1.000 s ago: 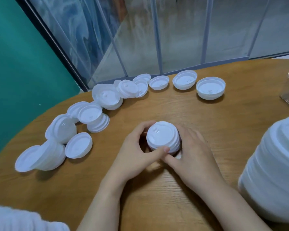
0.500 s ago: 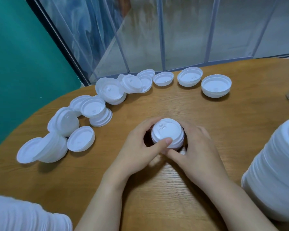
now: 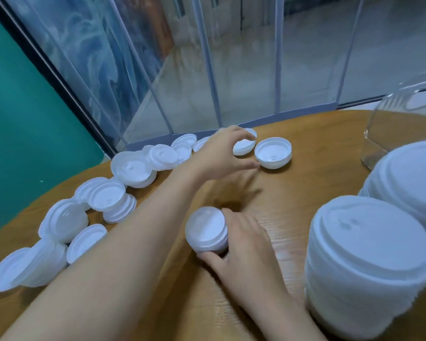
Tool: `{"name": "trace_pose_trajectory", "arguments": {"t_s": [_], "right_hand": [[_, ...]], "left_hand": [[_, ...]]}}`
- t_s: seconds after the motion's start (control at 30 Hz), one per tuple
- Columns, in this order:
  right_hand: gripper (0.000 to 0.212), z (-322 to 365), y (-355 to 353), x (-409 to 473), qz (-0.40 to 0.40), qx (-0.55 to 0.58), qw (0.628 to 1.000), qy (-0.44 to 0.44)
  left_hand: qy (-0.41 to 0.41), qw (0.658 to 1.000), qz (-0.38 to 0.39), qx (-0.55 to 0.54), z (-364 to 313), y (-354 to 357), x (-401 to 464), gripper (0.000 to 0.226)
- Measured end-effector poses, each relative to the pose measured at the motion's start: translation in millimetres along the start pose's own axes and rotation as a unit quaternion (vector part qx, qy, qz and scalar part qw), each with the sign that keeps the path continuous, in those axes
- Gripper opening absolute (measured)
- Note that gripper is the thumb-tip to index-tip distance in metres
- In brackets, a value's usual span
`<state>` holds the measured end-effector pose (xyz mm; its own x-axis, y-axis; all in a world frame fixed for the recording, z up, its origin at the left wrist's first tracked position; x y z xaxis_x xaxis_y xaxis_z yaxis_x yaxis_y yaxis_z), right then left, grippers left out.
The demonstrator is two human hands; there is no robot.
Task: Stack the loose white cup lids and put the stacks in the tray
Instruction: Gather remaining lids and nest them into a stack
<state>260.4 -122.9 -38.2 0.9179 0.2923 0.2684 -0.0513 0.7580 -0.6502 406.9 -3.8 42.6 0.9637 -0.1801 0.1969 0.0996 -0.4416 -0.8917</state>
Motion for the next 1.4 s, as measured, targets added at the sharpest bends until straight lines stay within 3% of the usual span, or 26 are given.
{"name": "trace_pose_trajectory", "arguments": {"t_s": [0.17,0.37,0.7,0.83,0.93,1.1,1.4], "right_hand": [[0.052,-4.8,2.3,2.3,0.014,0.004,1.0,0.0],[0.053,-13.5,13.4,-0.3,0.01,-0.019,1.0,0.008],[0.056,1.1,-2.4,-1.8,0.014,-0.008,1.0,0.007],[0.057,2.1,-5.0,-1.0,0.024,-0.005,1.0,0.009],[0.056,3.4,-5.9,-1.0,0.027,-0.018,0.999,0.011],[0.065,2.1,-2.8,-2.1,0.027,-0.016,0.999,0.014],[0.053,0.6,-1.3,-0.7,0.027,-0.023,0.999,0.009]], "left_hand": [[0.062,0.996,0.024,0.051,-6.3,30.9,35.1,0.037],[0.046,0.998,0.009,0.05,-10.9,45.6,34.3,0.009],[-0.001,1.0,-0.013,0.014,-6.9,12.1,-0.8,0.015],[-0.033,0.996,-0.085,-0.025,-4.3,-5.2,-41.9,0.016],[-0.087,0.982,-0.161,-0.052,4.1,-16.8,-93.0,0.012],[-0.202,0.953,-0.211,-0.077,27.8,-17.1,-173.2,0.019],[-0.266,0.899,-0.286,-0.199,35.5,-18.6,-207.1,0.022]]}}
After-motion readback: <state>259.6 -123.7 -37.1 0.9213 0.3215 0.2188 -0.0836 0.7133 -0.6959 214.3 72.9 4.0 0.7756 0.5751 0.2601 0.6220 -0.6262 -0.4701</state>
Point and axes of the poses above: each hand's wrist, its own x-axis towards the middle knuckle, its own y-axis out of the palm, z = x × y, the point moved 1 cm from there along x, towards the middle knuckle, and after that the axes turned 5 degrees about -z, right-handed, at the moved point
